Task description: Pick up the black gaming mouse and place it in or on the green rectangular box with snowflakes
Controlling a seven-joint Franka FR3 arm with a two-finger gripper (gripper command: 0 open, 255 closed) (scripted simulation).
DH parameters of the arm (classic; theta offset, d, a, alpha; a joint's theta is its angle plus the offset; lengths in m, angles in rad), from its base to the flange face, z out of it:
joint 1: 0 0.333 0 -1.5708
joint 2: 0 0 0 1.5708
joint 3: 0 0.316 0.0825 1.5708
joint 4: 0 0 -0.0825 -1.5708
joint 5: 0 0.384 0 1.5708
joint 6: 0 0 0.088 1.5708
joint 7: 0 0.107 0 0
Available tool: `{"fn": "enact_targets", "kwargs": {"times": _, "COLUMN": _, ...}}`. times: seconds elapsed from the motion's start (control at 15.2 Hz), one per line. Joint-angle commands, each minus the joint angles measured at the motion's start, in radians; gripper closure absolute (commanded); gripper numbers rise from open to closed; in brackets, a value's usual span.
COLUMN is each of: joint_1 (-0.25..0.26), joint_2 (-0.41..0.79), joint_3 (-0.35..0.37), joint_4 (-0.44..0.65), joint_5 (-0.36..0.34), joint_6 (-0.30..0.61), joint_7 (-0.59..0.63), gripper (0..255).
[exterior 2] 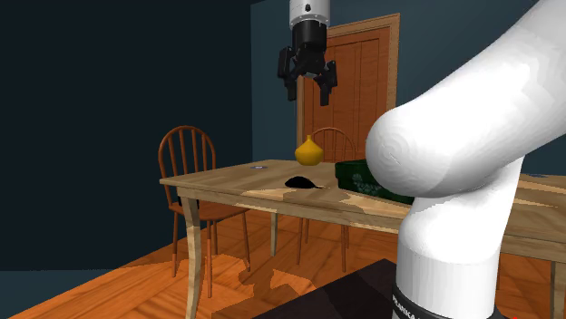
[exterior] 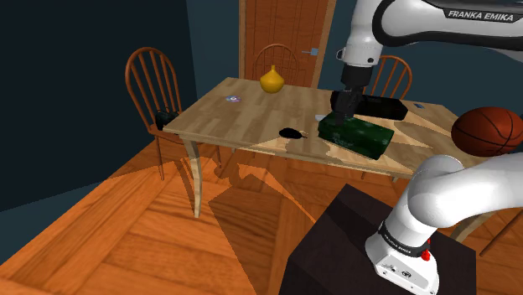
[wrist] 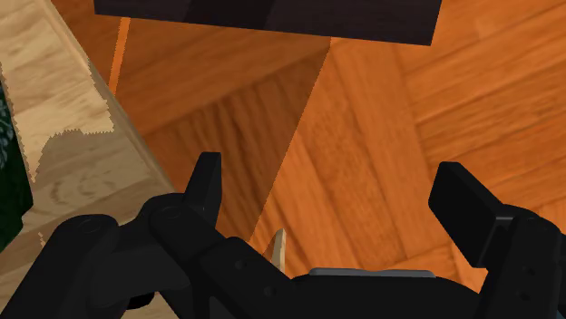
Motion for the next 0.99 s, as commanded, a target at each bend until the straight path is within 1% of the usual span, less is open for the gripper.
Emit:
{"fn": "enact_targets", "kwargs": {"times": 0.0, "joint_1": 0.000, "joint_2": 0.000, "joint_3": 0.000, "joint_4": 0.000, "joint_5": 0.000, "joint_6": 0.000, "joint_7": 0.000, "gripper": 0}}
{"fn": "enact_targets", "kwargs": {"times": 0.46, "joint_1": -0.012, "joint_2": 0.162, "joint_3": -0.107, "joint_4": -0.027, "joint_5": -0.061, "joint_6": 0.206, "joint_7": -0.160, "gripper": 0}}
{"fn": "enact_targets", "kwargs": {"times": 0.73, "joint_1": -0.013, "joint_2": 0.283, "joint_3": -0.165, "joint_4": -0.009, "joint_5": -0.077, "joint_6": 0.319, "joint_7": -0.250, "gripper": 0}}
{"fn": "enact_targets", "kwargs": {"times": 0.92, "joint_1": -0.010, "joint_2": 0.385, "joint_3": -0.206, "joint_4": 0.021, "joint_5": -0.076, "joint_6": 0.398, "joint_7": -0.319, "gripper": 0}}
